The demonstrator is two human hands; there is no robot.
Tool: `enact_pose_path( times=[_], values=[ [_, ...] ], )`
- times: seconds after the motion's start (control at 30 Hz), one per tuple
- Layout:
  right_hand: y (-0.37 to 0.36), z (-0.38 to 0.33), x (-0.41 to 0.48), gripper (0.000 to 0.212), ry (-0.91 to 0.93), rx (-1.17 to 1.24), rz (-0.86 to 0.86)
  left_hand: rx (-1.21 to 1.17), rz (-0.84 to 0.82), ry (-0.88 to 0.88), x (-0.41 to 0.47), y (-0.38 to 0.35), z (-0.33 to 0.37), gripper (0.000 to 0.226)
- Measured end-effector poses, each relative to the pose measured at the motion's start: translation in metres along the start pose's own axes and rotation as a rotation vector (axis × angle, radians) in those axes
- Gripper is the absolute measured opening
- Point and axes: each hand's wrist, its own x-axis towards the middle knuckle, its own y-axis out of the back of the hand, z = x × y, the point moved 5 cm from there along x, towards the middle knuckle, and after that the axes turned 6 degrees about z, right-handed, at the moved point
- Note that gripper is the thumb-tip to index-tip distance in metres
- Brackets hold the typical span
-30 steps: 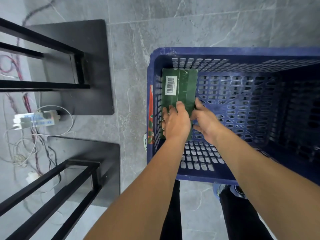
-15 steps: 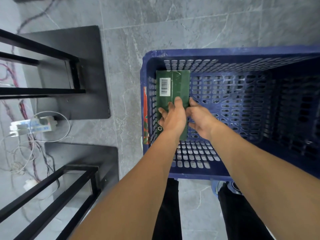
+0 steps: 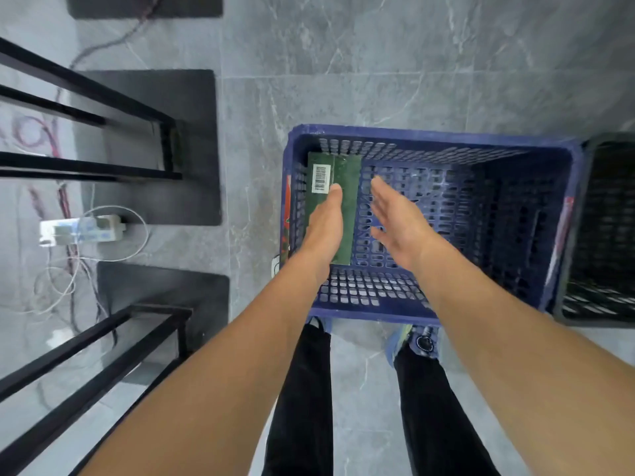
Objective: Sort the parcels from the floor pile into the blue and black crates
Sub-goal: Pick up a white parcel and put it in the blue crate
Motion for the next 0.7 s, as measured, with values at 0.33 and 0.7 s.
enact_pose_path(
  times=[0.33, 0.7],
  values=[
    [-0.005, -0.134, -0.201, 0.072, 0.218, -0.055, -0.038, -0.241, 0.023, -0.152, -0.190, 0.071, 0.102, 0.090],
    [-0.002, -0.248, -0.394, 0.073, 0.474, -0.187, -0.209, -0.430, 0.166, -0.448, -0.419, 0.122, 0.164, 0.066]
  ],
)
